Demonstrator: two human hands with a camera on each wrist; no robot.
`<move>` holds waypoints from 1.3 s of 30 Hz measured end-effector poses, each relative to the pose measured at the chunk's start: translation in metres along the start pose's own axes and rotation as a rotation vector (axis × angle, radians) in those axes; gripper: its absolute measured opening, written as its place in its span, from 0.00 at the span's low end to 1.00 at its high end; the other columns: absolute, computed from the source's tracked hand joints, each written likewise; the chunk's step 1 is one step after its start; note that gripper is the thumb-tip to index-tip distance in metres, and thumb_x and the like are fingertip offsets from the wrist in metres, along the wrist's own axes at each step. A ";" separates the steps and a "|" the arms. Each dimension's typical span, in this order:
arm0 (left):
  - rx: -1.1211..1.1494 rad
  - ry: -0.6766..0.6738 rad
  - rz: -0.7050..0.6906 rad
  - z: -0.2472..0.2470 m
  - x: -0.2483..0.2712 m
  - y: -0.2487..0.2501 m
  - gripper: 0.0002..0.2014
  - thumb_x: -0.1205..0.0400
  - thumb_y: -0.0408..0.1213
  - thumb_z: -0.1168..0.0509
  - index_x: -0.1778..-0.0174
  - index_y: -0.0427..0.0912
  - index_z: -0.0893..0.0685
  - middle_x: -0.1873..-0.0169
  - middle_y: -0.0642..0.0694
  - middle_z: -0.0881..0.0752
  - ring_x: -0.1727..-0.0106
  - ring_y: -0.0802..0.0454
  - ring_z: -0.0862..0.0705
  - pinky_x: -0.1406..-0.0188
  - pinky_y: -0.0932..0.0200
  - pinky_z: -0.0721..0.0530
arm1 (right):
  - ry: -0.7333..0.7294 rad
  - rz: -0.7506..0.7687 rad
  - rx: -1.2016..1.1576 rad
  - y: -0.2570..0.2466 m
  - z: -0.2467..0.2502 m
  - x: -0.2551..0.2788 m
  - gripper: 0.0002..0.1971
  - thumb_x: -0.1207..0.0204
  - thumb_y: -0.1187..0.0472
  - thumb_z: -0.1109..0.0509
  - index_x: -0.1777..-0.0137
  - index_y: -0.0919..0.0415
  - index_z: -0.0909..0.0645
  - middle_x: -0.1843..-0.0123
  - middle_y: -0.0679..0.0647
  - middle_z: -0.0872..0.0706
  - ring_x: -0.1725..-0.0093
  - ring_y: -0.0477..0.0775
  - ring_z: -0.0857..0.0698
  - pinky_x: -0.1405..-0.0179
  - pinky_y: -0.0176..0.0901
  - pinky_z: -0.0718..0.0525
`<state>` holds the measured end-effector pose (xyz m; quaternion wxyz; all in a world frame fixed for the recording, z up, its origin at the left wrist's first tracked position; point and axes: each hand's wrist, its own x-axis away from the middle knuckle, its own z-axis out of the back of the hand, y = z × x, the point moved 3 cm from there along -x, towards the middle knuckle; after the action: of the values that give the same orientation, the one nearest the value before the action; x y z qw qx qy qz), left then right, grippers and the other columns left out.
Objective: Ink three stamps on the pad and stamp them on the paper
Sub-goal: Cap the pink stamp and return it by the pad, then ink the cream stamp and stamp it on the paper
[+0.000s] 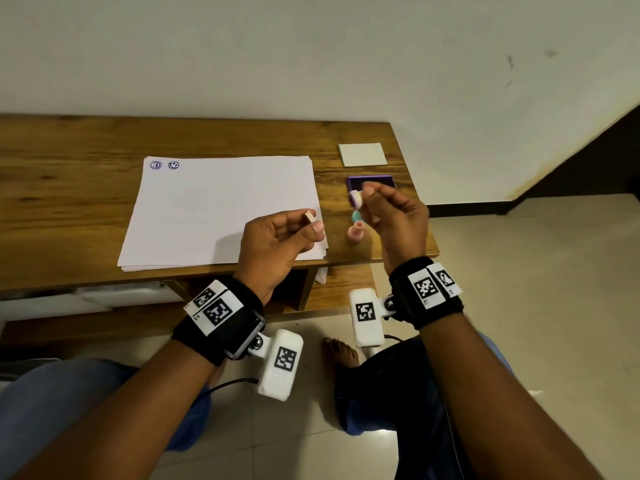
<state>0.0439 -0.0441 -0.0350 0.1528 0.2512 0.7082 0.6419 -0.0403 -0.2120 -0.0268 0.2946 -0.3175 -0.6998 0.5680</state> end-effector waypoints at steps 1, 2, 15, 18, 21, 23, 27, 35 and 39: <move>-0.017 0.000 0.001 0.001 -0.001 -0.001 0.14 0.25 0.32 0.25 0.44 0.43 0.11 0.53 0.45 0.08 0.50 0.50 0.09 0.52 0.60 0.12 | 0.047 0.009 -0.022 -0.002 0.007 -0.005 0.08 0.22 0.67 0.25 0.46 0.69 0.11 0.59 0.55 0.08 0.61 0.48 0.12 0.58 0.45 0.14; -0.050 0.000 -0.007 0.002 -0.002 -0.001 0.15 0.26 0.31 0.24 0.44 0.46 0.11 0.51 0.47 0.08 0.49 0.52 0.10 0.49 0.60 0.12 | 0.083 0.027 -0.017 -0.003 0.013 -0.008 0.08 0.22 0.67 0.25 0.45 0.70 0.11 0.60 0.55 0.09 0.64 0.46 0.13 0.59 0.44 0.14; -0.592 -0.070 -0.047 -0.034 -0.063 0.005 0.16 0.29 0.31 0.22 0.47 0.45 0.12 0.52 0.48 0.11 0.56 0.53 0.11 0.57 0.63 0.14 | 0.157 0.158 0.418 0.002 0.035 -0.030 0.09 0.27 0.59 0.19 0.47 0.57 0.09 0.55 0.48 0.07 0.54 0.45 0.08 0.53 0.46 0.07; -0.694 -0.108 -0.066 -0.048 -0.082 0.004 0.16 0.30 0.29 0.22 0.46 0.44 0.11 0.52 0.46 0.10 0.58 0.53 0.12 0.59 0.67 0.17 | 0.187 0.120 0.380 0.003 0.042 -0.035 0.09 0.27 0.58 0.19 0.48 0.55 0.09 0.56 0.49 0.07 0.54 0.46 0.08 0.52 0.53 0.07; -0.764 -0.166 -0.054 -0.053 -0.088 -0.004 0.18 0.29 0.28 0.23 0.43 0.41 0.12 0.51 0.45 0.10 0.60 0.57 0.14 0.65 0.77 0.22 | 0.182 0.098 0.363 0.003 0.045 -0.037 0.10 0.28 0.58 0.19 0.47 0.58 0.09 0.56 0.50 0.07 0.54 0.47 0.08 0.52 0.54 0.07; -0.818 -0.197 -0.051 -0.054 -0.088 -0.011 0.17 0.28 0.29 0.23 0.43 0.40 0.12 0.52 0.45 0.10 0.60 0.58 0.15 0.66 0.78 0.24 | 0.177 0.096 0.362 0.003 0.048 -0.037 0.11 0.29 0.58 0.18 0.48 0.58 0.08 0.56 0.50 0.07 0.54 0.49 0.08 0.52 0.54 0.07; -0.909 -0.218 -0.067 -0.052 -0.089 -0.018 0.18 0.29 0.35 0.21 0.42 0.42 0.12 0.51 0.46 0.10 0.59 0.59 0.17 0.65 0.73 0.26 | 0.172 0.081 0.363 0.001 0.051 -0.037 0.11 0.28 0.57 0.18 0.48 0.58 0.09 0.56 0.50 0.07 0.54 0.49 0.08 0.51 0.54 0.07; -1.029 -0.347 -0.120 -0.057 -0.089 -0.007 0.29 0.33 0.39 0.18 0.36 0.43 0.16 0.46 0.49 0.19 0.53 0.57 0.22 0.66 0.75 0.30 | 0.152 0.061 0.374 0.000 0.045 -0.034 0.12 0.29 0.58 0.18 0.46 0.58 0.09 0.56 0.50 0.07 0.53 0.49 0.09 0.49 0.52 0.07; -1.053 -0.329 -0.126 -0.044 -0.093 -0.002 0.24 0.29 0.44 0.21 0.37 0.47 0.15 0.44 0.47 0.17 0.55 0.54 0.19 0.64 0.68 0.27 | 0.122 0.057 0.404 0.002 0.042 -0.033 0.14 0.30 0.59 0.17 0.45 0.53 0.11 0.56 0.51 0.08 0.51 0.49 0.08 0.50 0.55 0.07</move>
<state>0.0963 -0.1322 -0.0410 0.4043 0.1949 0.2720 0.8512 -0.0521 -0.2630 -0.0385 0.3781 -0.3055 -0.5432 0.6846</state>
